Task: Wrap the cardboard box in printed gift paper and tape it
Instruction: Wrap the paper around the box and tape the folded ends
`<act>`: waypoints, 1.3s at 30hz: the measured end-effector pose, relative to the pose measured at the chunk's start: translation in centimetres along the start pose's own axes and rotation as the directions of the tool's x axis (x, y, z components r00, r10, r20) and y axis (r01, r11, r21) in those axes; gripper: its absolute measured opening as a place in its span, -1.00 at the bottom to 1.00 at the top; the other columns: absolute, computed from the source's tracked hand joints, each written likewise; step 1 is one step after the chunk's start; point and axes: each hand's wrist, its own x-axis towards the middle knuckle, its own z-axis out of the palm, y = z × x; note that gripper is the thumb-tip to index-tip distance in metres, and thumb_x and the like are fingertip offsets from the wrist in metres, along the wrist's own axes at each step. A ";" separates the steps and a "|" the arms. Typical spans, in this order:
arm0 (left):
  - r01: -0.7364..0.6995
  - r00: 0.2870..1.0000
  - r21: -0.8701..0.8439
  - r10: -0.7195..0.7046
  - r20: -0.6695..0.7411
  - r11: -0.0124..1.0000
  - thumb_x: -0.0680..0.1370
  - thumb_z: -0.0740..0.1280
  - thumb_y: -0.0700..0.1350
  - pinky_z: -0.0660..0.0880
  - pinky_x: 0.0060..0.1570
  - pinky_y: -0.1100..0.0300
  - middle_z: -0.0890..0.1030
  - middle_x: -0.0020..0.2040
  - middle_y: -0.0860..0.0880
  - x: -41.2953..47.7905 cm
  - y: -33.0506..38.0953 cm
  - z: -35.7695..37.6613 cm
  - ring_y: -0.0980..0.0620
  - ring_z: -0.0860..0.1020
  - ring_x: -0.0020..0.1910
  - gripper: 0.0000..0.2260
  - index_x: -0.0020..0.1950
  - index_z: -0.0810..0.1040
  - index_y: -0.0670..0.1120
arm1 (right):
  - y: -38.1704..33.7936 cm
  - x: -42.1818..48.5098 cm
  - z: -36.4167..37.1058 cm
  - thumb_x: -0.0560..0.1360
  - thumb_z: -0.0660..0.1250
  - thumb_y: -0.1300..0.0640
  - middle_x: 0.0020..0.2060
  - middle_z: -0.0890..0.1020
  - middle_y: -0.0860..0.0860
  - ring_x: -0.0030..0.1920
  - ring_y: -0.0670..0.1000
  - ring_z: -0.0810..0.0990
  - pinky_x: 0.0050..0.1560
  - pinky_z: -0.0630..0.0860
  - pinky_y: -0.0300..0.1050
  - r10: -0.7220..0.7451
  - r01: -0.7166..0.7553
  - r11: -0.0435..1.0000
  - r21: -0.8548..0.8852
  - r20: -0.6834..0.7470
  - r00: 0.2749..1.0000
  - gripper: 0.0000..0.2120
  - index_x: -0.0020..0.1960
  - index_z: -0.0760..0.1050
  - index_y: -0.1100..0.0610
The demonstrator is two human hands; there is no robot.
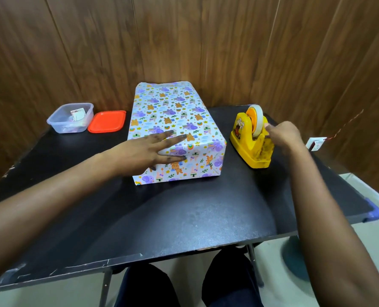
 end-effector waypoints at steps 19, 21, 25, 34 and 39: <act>-0.042 0.999 0.013 0.042 -0.026 0.999 0.30 0.51 -0.28 0.47 0.15 0.07 -0.02 0.54 -0.05 -0.1 -0.4 0.8 -0.15 0.24 0.44 0.03 0.51 -0.09 0.19 | 3.2 -2.5 0.6 0.54 0.30 0.08 -0.32 0.52 -0.01 -0.31 -0.09 0.45 -0.30 0.30 -0.25 0.101 -0.246 0.762 0.599 0.266 0.959 -0.75 -0.28 0.46 0.14; -0.036 0.999 0.017 0.037 -0.027 0.999 0.31 0.50 -0.29 0.46 0.16 0.08 -0.01 0.54 -0.04 -0.1 -0.5 1.0 -0.11 0.16 0.46 0.02 0.51 -0.07 0.19 | 3.2 -2.7 0.9 0.51 0.34 0.00 -0.34 0.53 -0.02 -0.32 -0.08 0.47 -0.32 0.29 -0.23 0.118 -0.234 0.722 0.651 0.218 0.969 -0.72 -0.30 0.47 0.13; -0.038 0.999 0.006 0.038 -0.019 0.999 0.34 0.46 -0.31 0.42 0.21 0.06 -0.06 0.55 0.00 -0.3 -0.7 1.3 -0.09 0.06 0.48 -0.04 0.52 -0.02 0.20 | 3.2 -2.9 2.0 0.50 0.36 0.00 -0.40 0.53 -0.01 -0.38 -0.08 0.45 -0.29 0.35 -0.22 0.163 -0.223 0.619 0.753 0.154 0.975 -0.70 -0.32 0.45 0.12; -0.045 0.997 0.015 0.045 -0.055 0.999 0.28 0.51 -0.31 0.47 0.14 0.08 0.01 0.54 -0.04 -0.2 -0.4 1.0 -0.11 0.20 0.45 -0.02 0.51 0.06 0.19 | 2.6 -4.4 4.7 0.52 0.33 -0.04 -0.63 0.53 -0.07 -0.37 -0.05 0.53 -0.33 0.46 -0.17 0.226 -0.280 0.224 0.933 0.230 0.947 -0.65 -0.34 0.41 0.14; -0.055 0.997 0.039 0.057 -0.059 0.998 0.27 0.53 -0.28 0.46 0.15 0.10 -0.09 0.55 -0.02 -0.3 -0.4 1.1 -0.07 0.14 0.44 0.07 0.51 -0.10 0.19 | 2.0 -4.6 4.8 0.52 0.32 -0.04 -0.62 0.55 -0.05 -0.31 -0.03 0.57 -0.34 0.49 -0.15 0.250 -0.301 0.095 0.949 0.270 0.930 -0.66 -0.30 0.41 0.17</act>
